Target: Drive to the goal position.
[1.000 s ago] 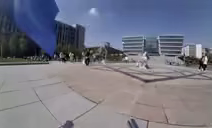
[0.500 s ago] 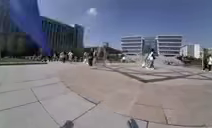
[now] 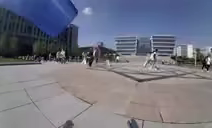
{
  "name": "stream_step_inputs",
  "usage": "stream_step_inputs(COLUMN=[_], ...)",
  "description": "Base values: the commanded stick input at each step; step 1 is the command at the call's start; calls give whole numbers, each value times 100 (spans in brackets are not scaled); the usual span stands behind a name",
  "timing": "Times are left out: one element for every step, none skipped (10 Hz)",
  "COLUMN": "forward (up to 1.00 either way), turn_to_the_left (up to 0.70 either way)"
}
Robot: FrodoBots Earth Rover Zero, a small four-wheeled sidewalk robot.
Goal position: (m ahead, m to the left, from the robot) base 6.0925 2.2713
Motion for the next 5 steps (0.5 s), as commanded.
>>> stream_step_inputs(forward=[0,0,0,0,0], turn_to_the_left=[-83,-100,-100,-100,0])
